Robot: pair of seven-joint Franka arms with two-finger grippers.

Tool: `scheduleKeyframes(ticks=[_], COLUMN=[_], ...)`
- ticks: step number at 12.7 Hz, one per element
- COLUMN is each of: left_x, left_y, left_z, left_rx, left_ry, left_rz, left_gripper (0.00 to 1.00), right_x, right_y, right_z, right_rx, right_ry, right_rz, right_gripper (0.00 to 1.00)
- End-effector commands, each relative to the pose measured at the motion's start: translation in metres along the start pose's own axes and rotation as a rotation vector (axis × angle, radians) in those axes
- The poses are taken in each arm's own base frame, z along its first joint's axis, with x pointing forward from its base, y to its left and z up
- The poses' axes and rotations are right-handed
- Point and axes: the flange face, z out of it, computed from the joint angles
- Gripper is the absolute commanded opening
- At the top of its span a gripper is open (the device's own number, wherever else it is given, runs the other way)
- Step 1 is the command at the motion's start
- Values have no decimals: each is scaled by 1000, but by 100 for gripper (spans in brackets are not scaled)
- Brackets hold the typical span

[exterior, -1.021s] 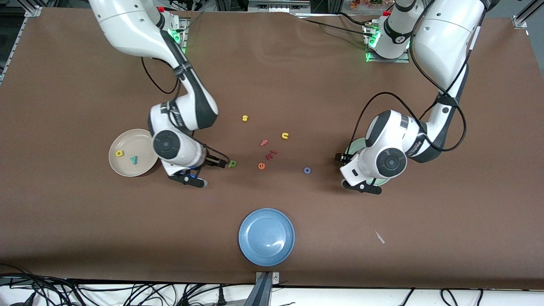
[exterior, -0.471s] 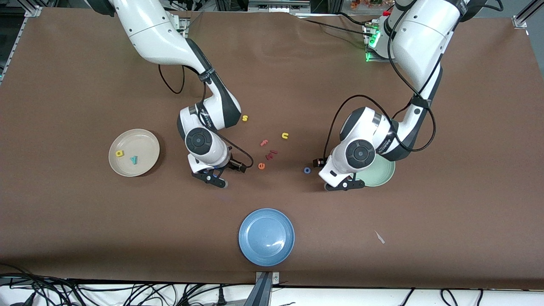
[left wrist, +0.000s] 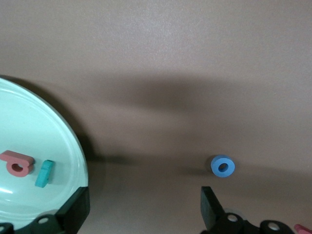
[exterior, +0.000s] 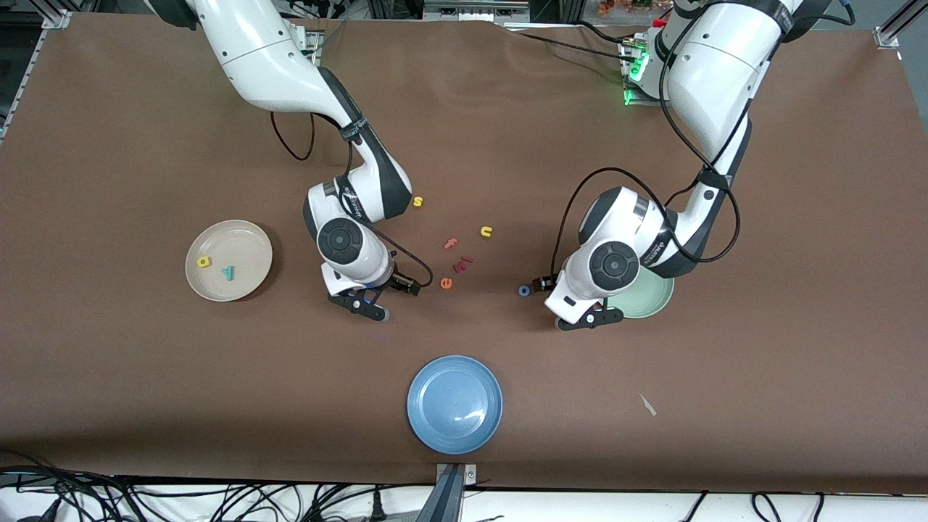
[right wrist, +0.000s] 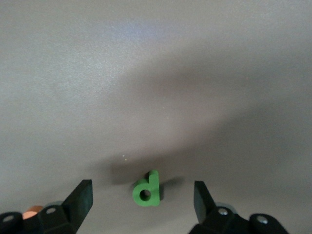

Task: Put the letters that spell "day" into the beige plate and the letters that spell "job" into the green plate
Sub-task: 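Drop the green d on the beige plate while the left gripper grasps blue o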

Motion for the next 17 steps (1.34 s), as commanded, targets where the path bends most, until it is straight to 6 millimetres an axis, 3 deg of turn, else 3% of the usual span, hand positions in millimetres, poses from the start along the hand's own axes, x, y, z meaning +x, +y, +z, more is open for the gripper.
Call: scheduleKeyframes(ticks=[1,5,6,8,12,13,16,17], left_x=[4,9,11,10,-28,-32,-25,-23], left_y=[3,7,8,18,78,83,80,80], left_z=[2,24,26,22,36,45,49,52], left_rx=[2,-14,-25,-53,-58,-48,2,-4], left_ry=[3,17,26,57,95,94,177,190], left_rz=[-15,-90,-110,-130,-103,-84,11,18], left_gripper=[100,100,100,100,100,100,100,95], right_x=[1,-6,-10,-11,-8,-5,-5,-4], right_y=[-7,-12,-14,-15,-12,-9,-10,-9], right_z=[10,13,14,14,13,15,13,13], right_rx=[7,9,8,6,5,4,6,9], right_ry=[3,7,7,5,7,4,6,3], right_rz=[17,3,-3,-4,-10,-8,7,10], right_gripper=[87,71,69,54,35,32,20,16])
